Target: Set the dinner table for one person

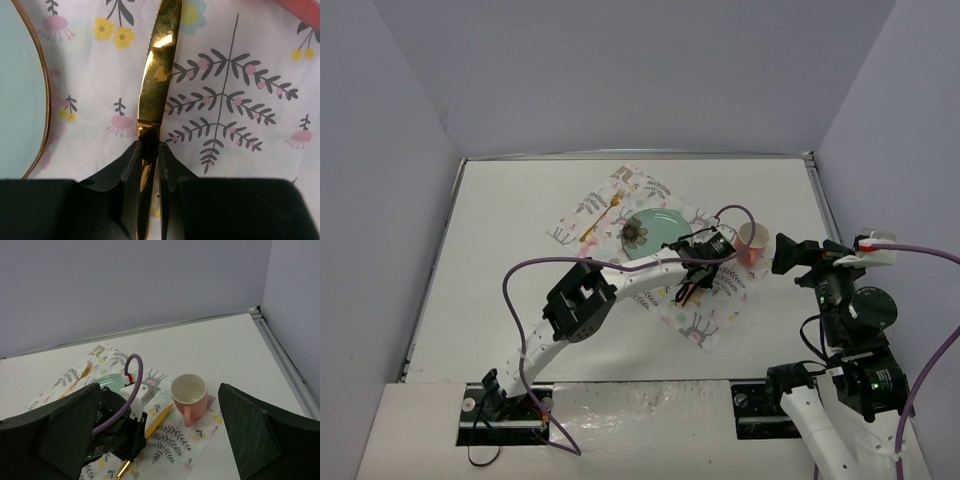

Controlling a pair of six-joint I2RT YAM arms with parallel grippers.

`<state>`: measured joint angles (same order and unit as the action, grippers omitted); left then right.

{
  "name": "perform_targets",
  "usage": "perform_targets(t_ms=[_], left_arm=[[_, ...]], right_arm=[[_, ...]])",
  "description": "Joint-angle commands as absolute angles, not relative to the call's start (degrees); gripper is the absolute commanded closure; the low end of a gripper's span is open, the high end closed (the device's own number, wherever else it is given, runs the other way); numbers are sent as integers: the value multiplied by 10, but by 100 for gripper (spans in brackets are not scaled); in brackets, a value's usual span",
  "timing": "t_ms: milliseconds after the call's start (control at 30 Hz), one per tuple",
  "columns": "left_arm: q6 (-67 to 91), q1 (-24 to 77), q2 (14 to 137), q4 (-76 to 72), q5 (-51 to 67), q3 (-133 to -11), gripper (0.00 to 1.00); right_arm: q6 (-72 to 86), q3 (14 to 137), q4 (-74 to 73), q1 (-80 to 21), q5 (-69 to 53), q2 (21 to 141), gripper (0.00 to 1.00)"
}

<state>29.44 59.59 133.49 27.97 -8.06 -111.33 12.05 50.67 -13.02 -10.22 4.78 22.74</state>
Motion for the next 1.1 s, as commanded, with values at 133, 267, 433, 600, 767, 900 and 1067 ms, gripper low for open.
perform_targets(t_ms=[133, 267, 433, 600, 767, 900, 1067], left_arm=[[328, 608, 1308, 270, -105, -1152, 100], [329, 609, 1318, 283, -104, -1165, 100], [330, 614, 1320, 280, -100, -1168, 100], [333, 616, 1327, 287, -97, -1173, 100], [340, 617, 1331, 289, -89, -1174, 100], [347, 617, 1336, 292, -89, -1176, 100], [352, 617, 1345, 304, -86, -1189, 99]], right_arm=[[110, 525, -101, -106, 62, 231, 0], [112, 523, -100, -106, 62, 230, 0], [110, 521, -101, -106, 65, 228, 0], [111, 517, -100, -106, 66, 225, 0], [110, 514, -101, -106, 70, 222, 0], [111, 511, -100, -107, 70, 221, 0], [112, 509, -100, -106, 69, 219, 0]])
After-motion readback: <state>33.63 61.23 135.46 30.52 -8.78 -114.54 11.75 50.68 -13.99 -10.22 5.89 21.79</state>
